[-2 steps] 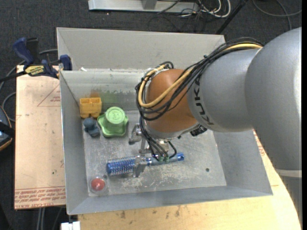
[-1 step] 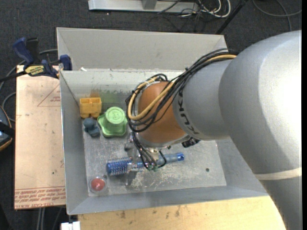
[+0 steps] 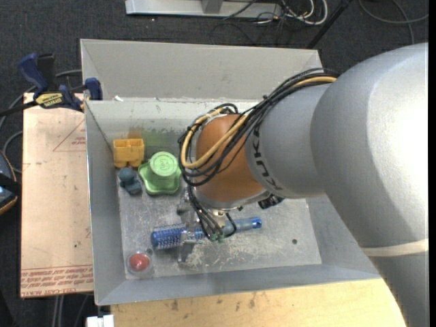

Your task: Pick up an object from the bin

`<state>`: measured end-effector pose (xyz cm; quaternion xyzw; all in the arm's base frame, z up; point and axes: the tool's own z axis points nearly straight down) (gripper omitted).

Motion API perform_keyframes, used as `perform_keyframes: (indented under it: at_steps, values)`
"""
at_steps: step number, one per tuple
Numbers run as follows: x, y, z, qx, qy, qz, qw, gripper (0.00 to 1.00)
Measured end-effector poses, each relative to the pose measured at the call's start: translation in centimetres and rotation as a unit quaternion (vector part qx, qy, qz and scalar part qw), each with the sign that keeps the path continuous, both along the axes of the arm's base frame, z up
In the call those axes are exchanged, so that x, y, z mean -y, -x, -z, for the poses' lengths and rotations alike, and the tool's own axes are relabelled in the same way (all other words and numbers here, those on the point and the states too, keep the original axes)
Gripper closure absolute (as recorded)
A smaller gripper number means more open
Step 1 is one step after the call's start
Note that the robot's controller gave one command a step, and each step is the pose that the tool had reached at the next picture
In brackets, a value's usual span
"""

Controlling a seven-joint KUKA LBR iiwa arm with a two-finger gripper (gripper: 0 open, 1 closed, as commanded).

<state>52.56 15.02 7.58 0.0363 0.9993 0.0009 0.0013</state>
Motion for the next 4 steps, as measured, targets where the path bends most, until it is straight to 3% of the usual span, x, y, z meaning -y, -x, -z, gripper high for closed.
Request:
perform_keyframes:
  at_steps: [1, 3, 4]
  values:
    - [-0.2, -0.3, -0.3, 0.0041, -0.002, 0.0, 1.0, 1.0]
    - [-0.3, -0.3, -6.5, 0.0002, 0.0, 0.0, 1.0, 1.0]
    - [-0.3, -0.4, -7.6, -0.0006, 0.0, 0.001, 1.0, 1.0]
